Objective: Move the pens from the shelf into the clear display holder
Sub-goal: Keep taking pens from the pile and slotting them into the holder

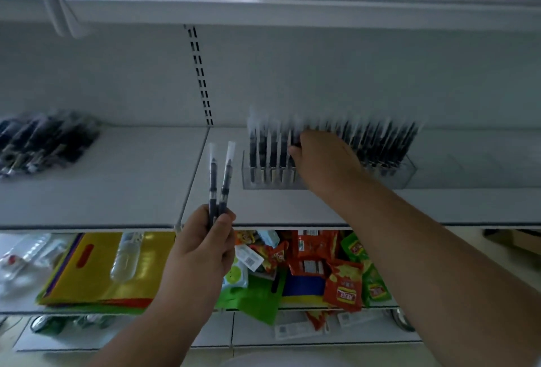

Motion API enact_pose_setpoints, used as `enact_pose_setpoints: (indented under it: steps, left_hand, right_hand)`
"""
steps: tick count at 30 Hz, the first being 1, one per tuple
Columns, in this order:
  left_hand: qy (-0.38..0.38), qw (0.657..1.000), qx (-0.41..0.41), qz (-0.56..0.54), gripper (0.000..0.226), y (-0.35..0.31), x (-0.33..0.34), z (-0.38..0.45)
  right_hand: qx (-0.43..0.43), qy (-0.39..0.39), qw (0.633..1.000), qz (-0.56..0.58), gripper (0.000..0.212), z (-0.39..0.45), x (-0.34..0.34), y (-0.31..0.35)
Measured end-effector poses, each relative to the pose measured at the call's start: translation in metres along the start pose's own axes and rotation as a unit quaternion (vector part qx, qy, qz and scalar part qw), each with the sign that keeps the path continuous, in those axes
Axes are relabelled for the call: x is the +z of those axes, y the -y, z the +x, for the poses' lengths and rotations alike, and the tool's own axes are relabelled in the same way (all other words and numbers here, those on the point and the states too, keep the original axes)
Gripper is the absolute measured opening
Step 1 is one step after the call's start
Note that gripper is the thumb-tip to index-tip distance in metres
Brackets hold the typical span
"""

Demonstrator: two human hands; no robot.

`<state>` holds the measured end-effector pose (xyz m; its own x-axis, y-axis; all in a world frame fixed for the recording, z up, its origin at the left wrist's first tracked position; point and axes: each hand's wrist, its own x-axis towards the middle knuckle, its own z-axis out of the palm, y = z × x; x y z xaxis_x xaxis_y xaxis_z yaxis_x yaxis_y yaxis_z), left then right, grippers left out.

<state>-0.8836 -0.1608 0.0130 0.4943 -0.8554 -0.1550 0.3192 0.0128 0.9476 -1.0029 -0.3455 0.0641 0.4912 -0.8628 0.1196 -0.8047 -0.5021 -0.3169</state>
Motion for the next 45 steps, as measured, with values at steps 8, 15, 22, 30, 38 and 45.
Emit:
enact_pose_setpoints:
  steps: [8,15,22,30,38,45]
  left_hand:
    - [0.061,0.998,-0.014,0.008,0.016,-0.010,-0.027,0.011]
    - [0.171,0.979,0.001,0.110,0.024,0.003,-0.019,0.013]
    - [0.115,0.992,-0.029,0.047,0.022,0.001,-0.016,0.018]
    - [0.065,0.998,-0.013,0.017,0.021,0.003,-0.002,0.017]
    - [0.009,1.000,0.011,-0.007,0.017,0.020,0.023,0.010]
    - [-0.029,0.998,0.047,-0.001,0.017,0.033,0.038,0.005]
  right_hand:
    - [0.077,-0.138,0.985,0.065,0.034,-0.038,0.018,0.012]
    - [0.056,-0.001,0.925,0.375,0.017,-0.084,0.013,0.060]
    - [0.117,-0.170,0.858,0.470,0.021,-0.069,-0.009,0.036]
    - [0.008,-0.259,0.945,0.202,0.021,-0.029,-0.023,-0.016]
    - [-0.065,-0.152,0.984,0.062,0.024,-0.004,-0.023,-0.024]
    - [-0.052,-0.096,0.993,0.046,0.031,-0.005,0.003,-0.035]
